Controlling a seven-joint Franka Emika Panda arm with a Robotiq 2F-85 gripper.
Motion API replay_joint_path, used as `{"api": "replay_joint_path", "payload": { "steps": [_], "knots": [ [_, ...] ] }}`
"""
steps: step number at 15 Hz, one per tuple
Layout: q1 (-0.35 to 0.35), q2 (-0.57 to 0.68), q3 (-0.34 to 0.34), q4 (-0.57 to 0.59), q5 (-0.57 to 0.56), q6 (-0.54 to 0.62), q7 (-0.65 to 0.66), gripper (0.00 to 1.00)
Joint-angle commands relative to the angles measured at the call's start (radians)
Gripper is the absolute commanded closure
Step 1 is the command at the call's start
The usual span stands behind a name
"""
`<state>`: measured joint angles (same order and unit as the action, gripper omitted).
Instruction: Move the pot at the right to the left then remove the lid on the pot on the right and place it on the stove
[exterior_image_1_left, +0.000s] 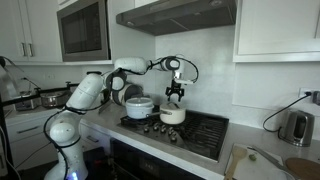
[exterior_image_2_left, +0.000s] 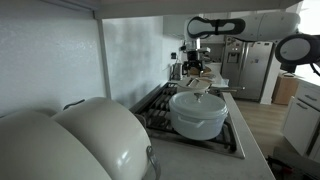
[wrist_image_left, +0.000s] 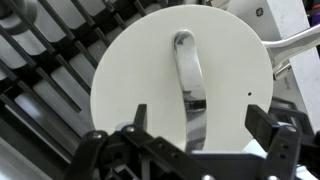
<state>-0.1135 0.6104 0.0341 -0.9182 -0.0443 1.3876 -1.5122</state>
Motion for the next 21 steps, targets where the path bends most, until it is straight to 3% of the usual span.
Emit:
{"api": "replay_joint_path", "payload": {
  "steps": [1,13,15,21],
  "knots": [
    [-0.01,-0.014,0.013,-0.03,0.021,-0.011,-0.032,0.0],
    [-0.024,-0.029,0.019,-0.077,0.037,-0.015,-0.077,0.0],
    [-0.024,-0.03,0.02,-0.076,0.039,-0.015,-0.075,0.28],
    [-0.018,-0.038,0.024,-0.073,0.053,-0.01,-0.07,0.75]
  ]
}}
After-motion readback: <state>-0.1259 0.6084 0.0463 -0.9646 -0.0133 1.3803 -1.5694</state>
